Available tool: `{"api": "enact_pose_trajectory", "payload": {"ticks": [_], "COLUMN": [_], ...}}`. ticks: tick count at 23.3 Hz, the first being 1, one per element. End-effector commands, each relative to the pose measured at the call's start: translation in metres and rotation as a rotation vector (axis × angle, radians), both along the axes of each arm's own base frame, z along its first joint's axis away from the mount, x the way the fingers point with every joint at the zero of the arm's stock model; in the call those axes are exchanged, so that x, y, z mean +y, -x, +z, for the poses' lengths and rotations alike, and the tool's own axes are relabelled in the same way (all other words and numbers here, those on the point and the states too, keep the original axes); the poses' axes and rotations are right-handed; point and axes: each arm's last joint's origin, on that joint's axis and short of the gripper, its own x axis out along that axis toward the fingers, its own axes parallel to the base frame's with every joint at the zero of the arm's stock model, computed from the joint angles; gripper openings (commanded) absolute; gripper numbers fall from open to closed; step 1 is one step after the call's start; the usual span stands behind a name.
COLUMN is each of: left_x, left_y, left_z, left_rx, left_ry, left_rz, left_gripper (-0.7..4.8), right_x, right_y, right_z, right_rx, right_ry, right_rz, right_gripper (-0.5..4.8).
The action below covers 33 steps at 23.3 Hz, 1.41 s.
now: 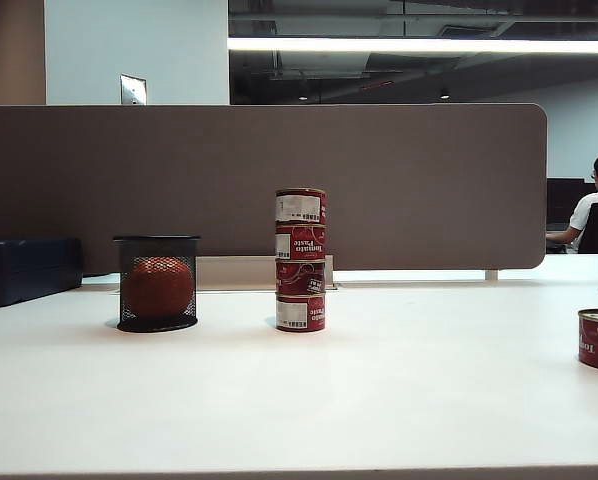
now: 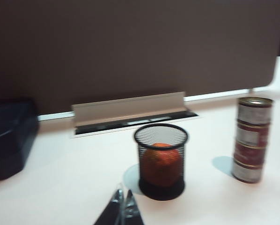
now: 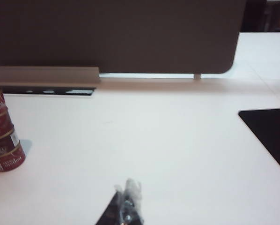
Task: Take a can of tomato sauce from the stacked ones and place it on the table.
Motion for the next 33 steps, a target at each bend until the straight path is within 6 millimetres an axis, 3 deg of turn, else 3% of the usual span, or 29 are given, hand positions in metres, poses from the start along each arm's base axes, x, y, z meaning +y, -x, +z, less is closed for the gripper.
{"api": "enact_pose_trajectory", "payload": {"ticks": [1,25,33], "left_x": [0.004,0.006,0.006], "left_y": [0.000,-0.002,-0.002], "left_z": [0.002,-0.009,-0.010], "left_rx": [-0.002,0.106,0.117], "left_ry": [0.076,0.077,0.076], "left_rz": [0.114,0.187,0.185], "left_gripper": [-0.06,-0.05,-0.05], "right_x": [-0.001,-0.001,-0.001], "right_y": [0.007,-0.004,-0.004], "right_z": [-0.005,-0.054,-0.055], "right_rx": [-0.020,0.010,0.022], "right_ry": [0.006,0.036,0.035], "right_rz": [-0.024,-0.026,-0.025], "right_gripper": [-0.08,-0.09,-0.08]}}
